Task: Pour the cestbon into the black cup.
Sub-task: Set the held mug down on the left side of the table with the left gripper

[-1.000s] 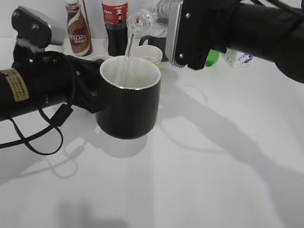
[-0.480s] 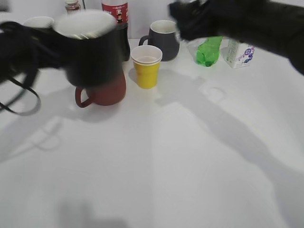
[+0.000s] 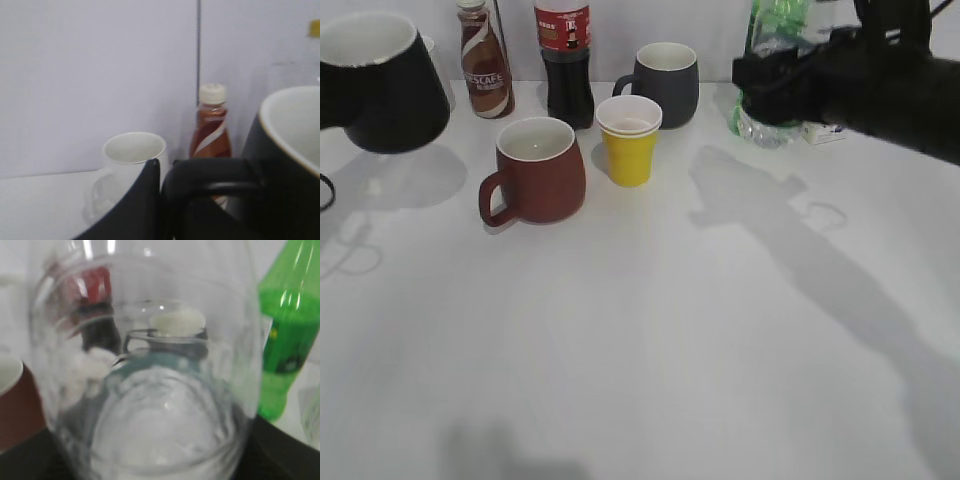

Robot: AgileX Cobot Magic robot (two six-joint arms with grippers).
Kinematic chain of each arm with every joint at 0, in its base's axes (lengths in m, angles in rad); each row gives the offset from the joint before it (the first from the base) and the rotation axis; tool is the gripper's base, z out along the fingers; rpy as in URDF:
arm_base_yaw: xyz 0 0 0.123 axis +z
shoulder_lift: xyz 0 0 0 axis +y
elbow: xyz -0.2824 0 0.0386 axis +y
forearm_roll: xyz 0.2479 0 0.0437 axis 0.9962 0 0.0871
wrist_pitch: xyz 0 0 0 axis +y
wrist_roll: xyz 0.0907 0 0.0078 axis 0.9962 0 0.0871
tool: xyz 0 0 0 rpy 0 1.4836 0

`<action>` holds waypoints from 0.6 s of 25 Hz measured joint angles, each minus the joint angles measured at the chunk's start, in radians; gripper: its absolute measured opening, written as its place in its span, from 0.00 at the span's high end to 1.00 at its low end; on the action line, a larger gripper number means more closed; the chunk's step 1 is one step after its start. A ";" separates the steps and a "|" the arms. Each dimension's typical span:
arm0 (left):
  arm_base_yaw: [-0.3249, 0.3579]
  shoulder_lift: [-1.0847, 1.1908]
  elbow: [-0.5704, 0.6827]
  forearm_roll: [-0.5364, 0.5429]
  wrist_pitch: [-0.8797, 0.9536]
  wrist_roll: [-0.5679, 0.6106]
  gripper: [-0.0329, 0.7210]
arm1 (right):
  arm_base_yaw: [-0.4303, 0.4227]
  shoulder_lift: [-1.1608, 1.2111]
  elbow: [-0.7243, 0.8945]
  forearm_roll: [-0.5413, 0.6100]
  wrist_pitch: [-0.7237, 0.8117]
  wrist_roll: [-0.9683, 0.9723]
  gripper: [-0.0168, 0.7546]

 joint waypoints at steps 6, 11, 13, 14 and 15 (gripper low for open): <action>0.005 0.216 -0.001 -0.012 -0.119 0.006 0.91 | 0.000 0.000 0.044 0.000 0.013 0.003 0.39; 0.005 0.296 -0.001 -0.013 -0.120 0.007 0.91 | 0.000 0.000 0.045 0.000 0.002 0.003 0.39; 0.005 0.311 -0.001 -0.016 -0.121 0.007 0.91 | 0.000 0.000 0.045 0.000 -0.006 0.003 0.39; 0.005 0.320 -0.001 -0.016 -0.128 0.007 0.91 | 0.000 0.000 0.045 0.000 -0.008 0.003 0.39; 0.005 0.328 -0.001 -0.016 -0.139 0.004 0.91 | 0.000 0.000 0.045 0.000 -0.012 0.003 0.39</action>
